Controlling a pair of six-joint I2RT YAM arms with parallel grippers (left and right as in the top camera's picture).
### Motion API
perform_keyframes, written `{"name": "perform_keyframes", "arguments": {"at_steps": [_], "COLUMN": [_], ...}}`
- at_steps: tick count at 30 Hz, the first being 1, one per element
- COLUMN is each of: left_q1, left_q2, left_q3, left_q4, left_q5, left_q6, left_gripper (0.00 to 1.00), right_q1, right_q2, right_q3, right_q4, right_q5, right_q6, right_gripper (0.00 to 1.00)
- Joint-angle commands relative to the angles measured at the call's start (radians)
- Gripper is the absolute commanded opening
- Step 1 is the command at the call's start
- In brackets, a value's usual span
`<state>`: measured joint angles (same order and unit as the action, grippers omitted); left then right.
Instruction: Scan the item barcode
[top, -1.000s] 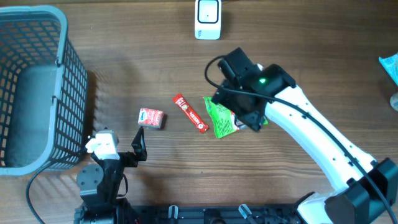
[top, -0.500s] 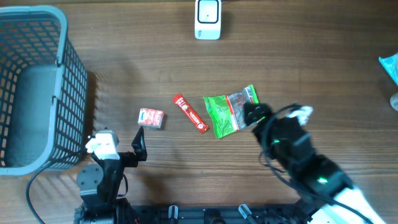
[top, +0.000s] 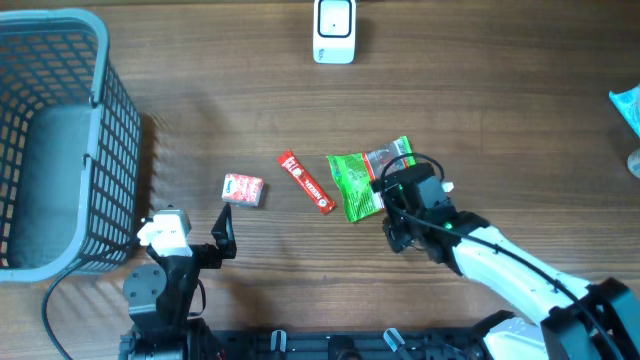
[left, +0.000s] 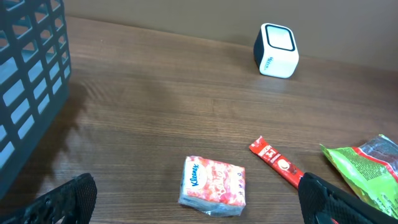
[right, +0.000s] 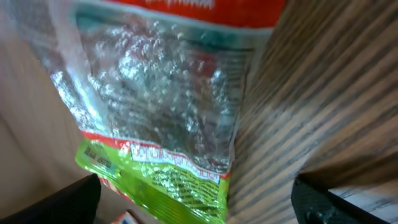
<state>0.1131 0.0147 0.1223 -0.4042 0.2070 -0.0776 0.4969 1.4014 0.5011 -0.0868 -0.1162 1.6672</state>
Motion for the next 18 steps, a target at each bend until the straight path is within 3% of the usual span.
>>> {"name": "perform_keyframes", "arguments": {"at_steps": [1,6,11,14,18], "left_q1": [0.0,0.0,0.0,0.0,0.0], "left_q2": [-0.006,-0.006,-0.006,-0.006,-0.006], "left_q3": [-0.003,-0.003,-0.003,-0.003,-0.003], "left_q4": [0.003,0.003,0.003,0.003,0.003], "left_q5": [0.002,0.002,0.002,0.002,0.002], "left_q6": [-0.009,-0.009,-0.009,-0.009,-0.009], "left_gripper": [1.0,1.0,1.0,1.0,1.0], "right_q1": [-0.016,-0.017,-0.053,-0.053,-0.053], "right_q2": [0.107,0.198,0.198,0.198,0.198], "right_q3": [-0.06,-0.06,-0.06,-0.065,-0.071], "right_q4": [-0.013,0.223,0.058,-0.081,-0.077], "right_q5": [0.002,-0.104,-0.001,0.113,0.309], "right_q6": [0.061,-0.044,-0.061,0.049,0.098], "right_gripper": [1.0,1.0,1.0,1.0,1.0]}}
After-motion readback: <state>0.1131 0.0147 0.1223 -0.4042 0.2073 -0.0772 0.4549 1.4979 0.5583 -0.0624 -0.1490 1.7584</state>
